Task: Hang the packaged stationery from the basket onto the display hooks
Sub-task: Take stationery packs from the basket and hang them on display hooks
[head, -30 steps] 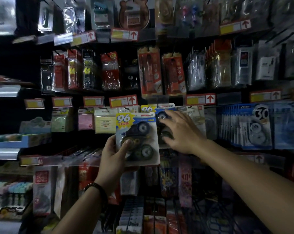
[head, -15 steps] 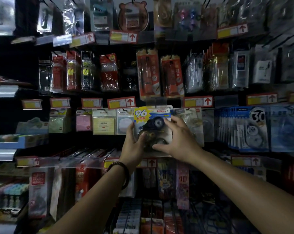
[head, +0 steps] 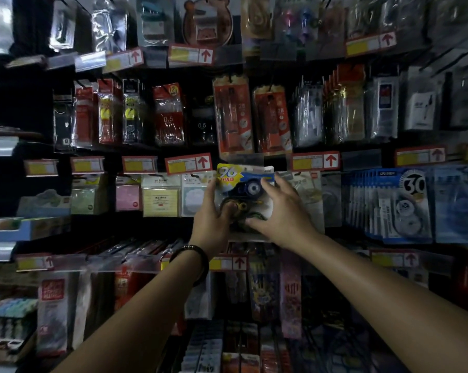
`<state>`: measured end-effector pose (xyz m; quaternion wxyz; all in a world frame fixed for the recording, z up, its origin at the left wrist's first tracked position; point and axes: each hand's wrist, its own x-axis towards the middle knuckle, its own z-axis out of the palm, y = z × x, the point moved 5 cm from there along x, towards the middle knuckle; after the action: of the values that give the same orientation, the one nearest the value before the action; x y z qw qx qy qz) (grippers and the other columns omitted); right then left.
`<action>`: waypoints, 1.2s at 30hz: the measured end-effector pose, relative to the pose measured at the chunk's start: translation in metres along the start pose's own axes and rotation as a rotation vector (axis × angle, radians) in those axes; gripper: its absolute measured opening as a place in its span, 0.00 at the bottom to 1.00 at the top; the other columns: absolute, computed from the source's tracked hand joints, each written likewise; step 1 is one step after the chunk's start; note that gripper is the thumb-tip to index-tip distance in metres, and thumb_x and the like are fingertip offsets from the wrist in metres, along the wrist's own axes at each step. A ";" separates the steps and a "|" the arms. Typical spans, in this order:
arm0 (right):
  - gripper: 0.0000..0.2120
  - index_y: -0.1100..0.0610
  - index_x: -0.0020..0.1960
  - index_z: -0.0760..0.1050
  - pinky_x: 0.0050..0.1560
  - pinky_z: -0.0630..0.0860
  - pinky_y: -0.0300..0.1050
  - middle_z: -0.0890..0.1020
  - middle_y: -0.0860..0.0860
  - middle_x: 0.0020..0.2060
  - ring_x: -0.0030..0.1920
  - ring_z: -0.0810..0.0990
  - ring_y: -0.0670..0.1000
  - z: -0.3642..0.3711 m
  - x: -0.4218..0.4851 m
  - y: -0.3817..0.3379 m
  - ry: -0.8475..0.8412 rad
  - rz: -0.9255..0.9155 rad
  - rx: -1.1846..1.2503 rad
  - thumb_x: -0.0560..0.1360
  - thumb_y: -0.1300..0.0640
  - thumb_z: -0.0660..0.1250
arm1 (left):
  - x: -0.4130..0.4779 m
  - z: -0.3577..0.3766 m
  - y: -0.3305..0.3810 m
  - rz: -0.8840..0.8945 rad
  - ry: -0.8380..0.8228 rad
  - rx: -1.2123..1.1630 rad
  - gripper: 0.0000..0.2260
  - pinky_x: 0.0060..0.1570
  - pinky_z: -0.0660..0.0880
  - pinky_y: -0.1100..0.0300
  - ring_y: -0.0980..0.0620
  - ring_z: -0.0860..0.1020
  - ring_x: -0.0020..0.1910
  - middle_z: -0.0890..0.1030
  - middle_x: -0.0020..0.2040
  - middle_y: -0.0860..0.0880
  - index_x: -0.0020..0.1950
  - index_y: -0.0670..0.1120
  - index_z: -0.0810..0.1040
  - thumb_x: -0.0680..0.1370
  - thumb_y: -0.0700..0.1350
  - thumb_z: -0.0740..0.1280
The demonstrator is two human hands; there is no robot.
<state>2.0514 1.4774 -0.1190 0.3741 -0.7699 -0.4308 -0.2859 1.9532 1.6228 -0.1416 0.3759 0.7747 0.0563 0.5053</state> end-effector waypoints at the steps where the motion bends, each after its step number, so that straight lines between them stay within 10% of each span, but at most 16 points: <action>1: 0.50 0.52 0.85 0.58 0.81 0.56 0.51 0.51 0.49 0.85 0.84 0.49 0.53 0.001 0.001 -0.001 -0.008 0.003 -0.007 0.71 0.43 0.81 | 0.001 0.000 0.000 0.015 0.004 0.064 0.31 0.62 0.78 0.54 0.50 0.81 0.63 0.79 0.68 0.49 0.87 0.56 0.53 0.87 0.46 0.64; 9: 0.50 0.55 0.84 0.56 0.81 0.57 0.54 0.53 0.51 0.85 0.83 0.51 0.56 0.006 0.015 0.000 -0.026 0.034 -0.134 0.72 0.39 0.78 | 0.007 0.009 -0.006 -0.026 -0.081 0.284 0.27 0.65 0.77 0.50 0.43 0.76 0.52 0.65 0.63 0.45 0.86 0.56 0.55 0.88 0.50 0.61; 15: 0.52 0.56 0.85 0.40 0.81 0.54 0.58 0.44 0.53 0.85 0.82 0.48 0.59 0.029 0.009 0.005 -0.047 -0.006 -0.353 0.78 0.39 0.71 | 0.008 0.014 -0.010 -0.052 -0.104 0.536 0.31 0.69 0.72 0.44 0.35 0.70 0.65 0.65 0.68 0.39 0.88 0.51 0.48 0.88 0.51 0.60; 26: 0.45 0.53 0.86 0.48 0.80 0.60 0.58 0.47 0.52 0.86 0.81 0.52 0.56 0.009 -0.006 0.014 -0.007 -0.096 -0.223 0.79 0.40 0.69 | -0.003 0.008 0.011 0.016 -0.006 0.767 0.36 0.68 0.71 0.40 0.31 0.65 0.72 0.58 0.79 0.36 0.87 0.48 0.49 0.85 0.55 0.64; 31: 0.30 0.52 0.79 0.64 0.73 0.70 0.61 0.64 0.54 0.77 0.78 0.60 0.58 -0.021 -0.032 0.049 0.040 -0.175 -0.369 0.80 0.46 0.66 | -0.036 0.033 0.038 0.287 -0.016 0.851 0.25 0.70 0.69 0.41 0.38 0.65 0.73 0.64 0.77 0.44 0.77 0.52 0.68 0.81 0.55 0.66; 36: 0.39 0.43 0.83 0.48 0.78 0.62 0.65 0.44 0.53 0.84 0.83 0.45 0.59 -0.032 -0.040 0.088 -0.077 -0.188 -0.577 0.80 0.40 0.67 | -0.067 0.081 0.048 0.540 -0.242 1.024 0.27 0.74 0.66 0.43 0.39 0.66 0.77 0.68 0.78 0.45 0.75 0.49 0.72 0.78 0.57 0.66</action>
<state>2.1065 1.4023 -0.1606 0.0951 -0.8114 -0.4151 -0.4005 1.9738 1.5150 -0.1775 -0.1839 0.8966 0.0505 0.3997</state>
